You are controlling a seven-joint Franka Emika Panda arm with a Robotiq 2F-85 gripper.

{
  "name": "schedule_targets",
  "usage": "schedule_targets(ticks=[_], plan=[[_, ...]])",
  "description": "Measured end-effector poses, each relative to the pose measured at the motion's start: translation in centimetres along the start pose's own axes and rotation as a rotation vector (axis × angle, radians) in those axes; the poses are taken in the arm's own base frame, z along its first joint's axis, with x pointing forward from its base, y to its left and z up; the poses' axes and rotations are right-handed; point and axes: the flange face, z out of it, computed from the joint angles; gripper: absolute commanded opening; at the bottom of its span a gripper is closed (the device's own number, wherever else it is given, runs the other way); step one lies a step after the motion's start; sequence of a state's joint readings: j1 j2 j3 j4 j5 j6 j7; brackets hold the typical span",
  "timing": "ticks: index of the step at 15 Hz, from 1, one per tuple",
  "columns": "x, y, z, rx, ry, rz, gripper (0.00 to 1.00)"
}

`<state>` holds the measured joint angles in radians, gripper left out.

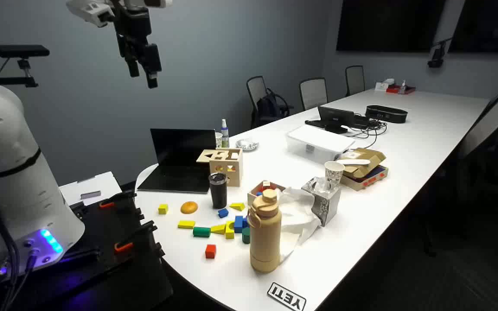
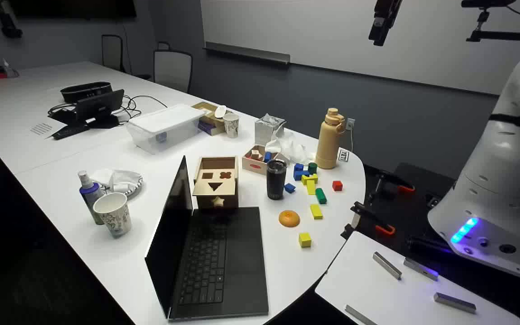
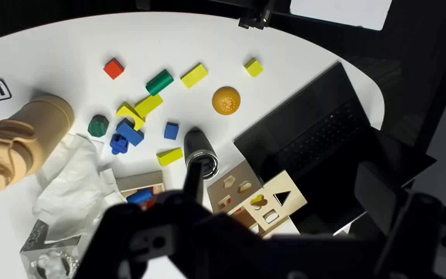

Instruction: Slide closed the the lid of the toy box

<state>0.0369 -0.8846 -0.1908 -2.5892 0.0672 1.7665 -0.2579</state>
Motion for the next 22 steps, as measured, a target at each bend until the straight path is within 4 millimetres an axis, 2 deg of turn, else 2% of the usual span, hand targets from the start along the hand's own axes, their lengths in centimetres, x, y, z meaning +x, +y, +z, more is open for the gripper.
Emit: schedule_targets(ticks=[8,10,12,16,19,22], plan=[[0.1,0.0,0.0,-0.001,0.003,0.006,1.00],[0.9,-0.6,0.2,-0.008,0.029,0.039,1.00],[2.6,-2.3,1.2,-0.015,0.058,0.094,1.00],[6.7,-8.8,6.1,-0.068,0.066,0.204,1.00],[9.2,-13.8,11.0,-0.134,0.083,0.264,1.00],[11.6,-17.4,16.2,-0.178,0.089,0.310,1.00]])
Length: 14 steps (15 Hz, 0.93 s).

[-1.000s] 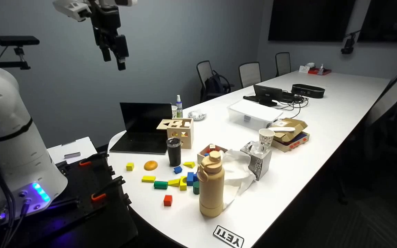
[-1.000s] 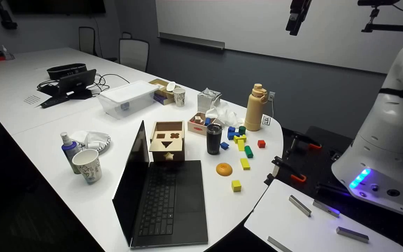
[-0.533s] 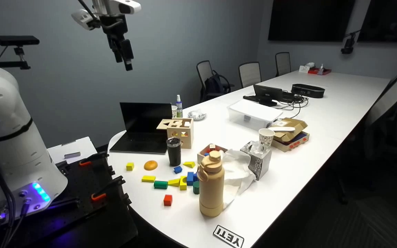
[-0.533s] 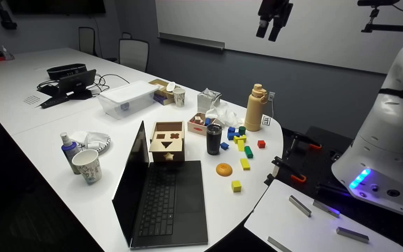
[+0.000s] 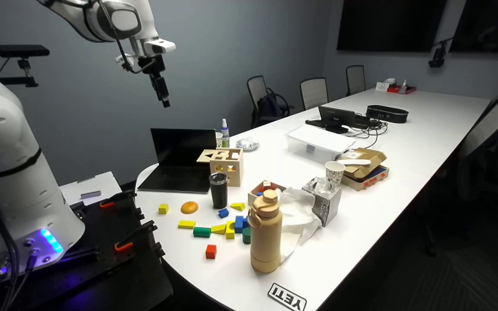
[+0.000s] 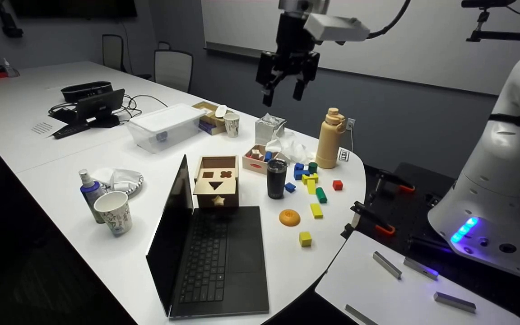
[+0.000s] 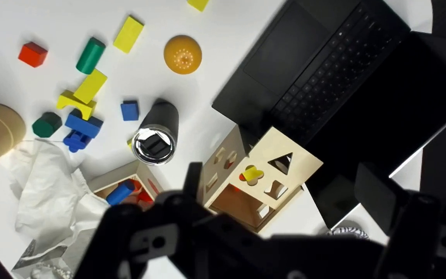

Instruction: Slide closed the the lid of the toy box

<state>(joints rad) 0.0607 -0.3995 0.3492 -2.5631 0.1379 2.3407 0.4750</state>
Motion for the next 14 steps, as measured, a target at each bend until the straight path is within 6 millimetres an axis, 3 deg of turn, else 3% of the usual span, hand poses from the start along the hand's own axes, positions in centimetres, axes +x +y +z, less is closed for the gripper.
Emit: schedule_targets(ticks=[3,9,14], plan=[[1.4,-2.7,5.0,-0.009,-0.008,0.049,1.00],[4.0,-5.4,15.4,-0.004,-0.067,0.128,1.00],[4.4,-8.4,21.7,-0.018,-0.131,0.143,1.00]])
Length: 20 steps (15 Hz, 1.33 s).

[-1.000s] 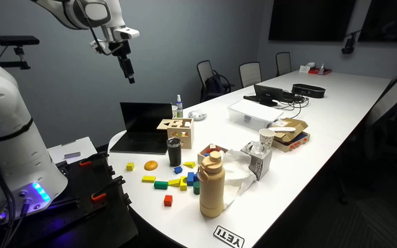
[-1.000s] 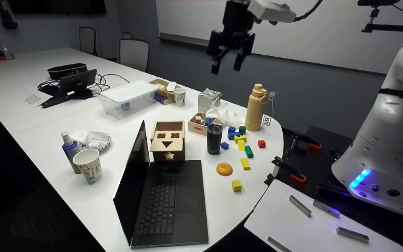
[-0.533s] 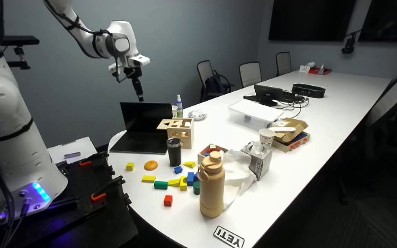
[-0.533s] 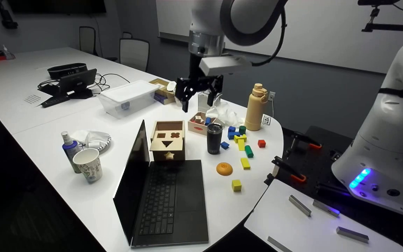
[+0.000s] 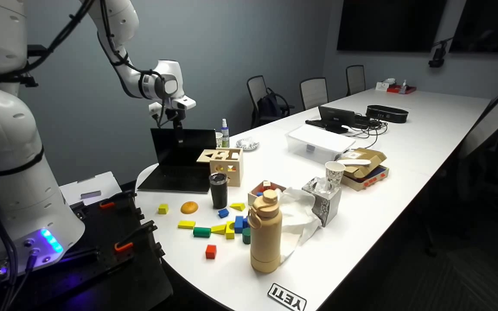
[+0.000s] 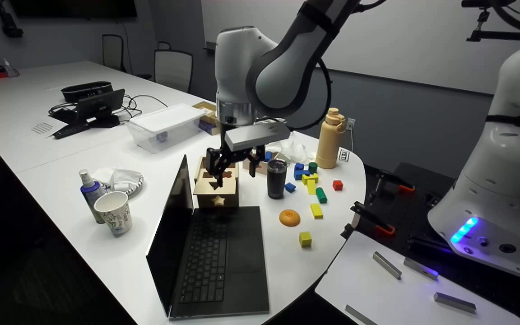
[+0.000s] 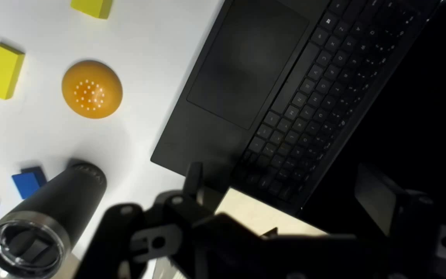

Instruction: Slide closed the the lid of the toy box

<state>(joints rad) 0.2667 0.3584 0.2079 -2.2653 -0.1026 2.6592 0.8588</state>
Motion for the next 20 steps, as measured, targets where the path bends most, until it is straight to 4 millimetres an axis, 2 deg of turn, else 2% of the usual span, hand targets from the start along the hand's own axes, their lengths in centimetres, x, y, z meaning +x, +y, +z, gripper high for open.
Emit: schedule_targets(ticks=[3,7,15,20], plan=[[-0.1,-1.8,2.6,-0.014,-0.019,0.001,1.00],[0.3,-3.3,5.0,-0.042,-0.009,0.019,1.00],[1.4,-4.4,9.4,-0.108,0.028,0.078,1.00],[2.6,-4.8,10.8,-0.145,0.098,0.112,1.00]])
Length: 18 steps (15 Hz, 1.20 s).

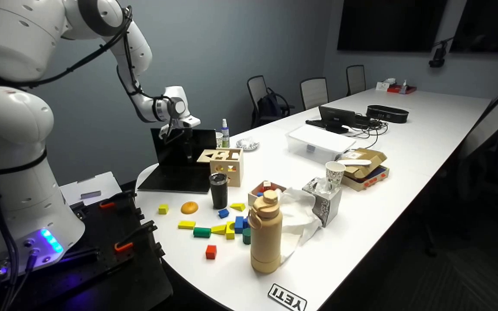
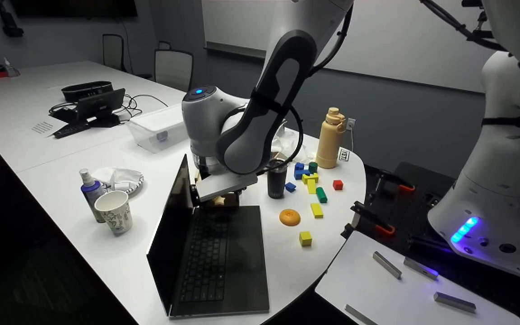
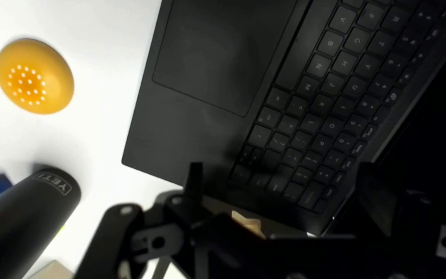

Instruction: Slide closed the the lid of the toy box

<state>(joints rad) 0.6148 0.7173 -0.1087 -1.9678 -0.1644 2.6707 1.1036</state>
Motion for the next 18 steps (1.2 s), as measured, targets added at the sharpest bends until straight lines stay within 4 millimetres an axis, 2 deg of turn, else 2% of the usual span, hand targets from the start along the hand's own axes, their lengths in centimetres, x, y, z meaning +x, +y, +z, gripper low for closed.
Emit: schedule_targets(ticks=[10,18], plan=[[2.6,0.1,1.9,-0.059,0.105,0.069,1.00],[4.9,0.8,1.7,-0.079,0.171,0.095,1.00]])
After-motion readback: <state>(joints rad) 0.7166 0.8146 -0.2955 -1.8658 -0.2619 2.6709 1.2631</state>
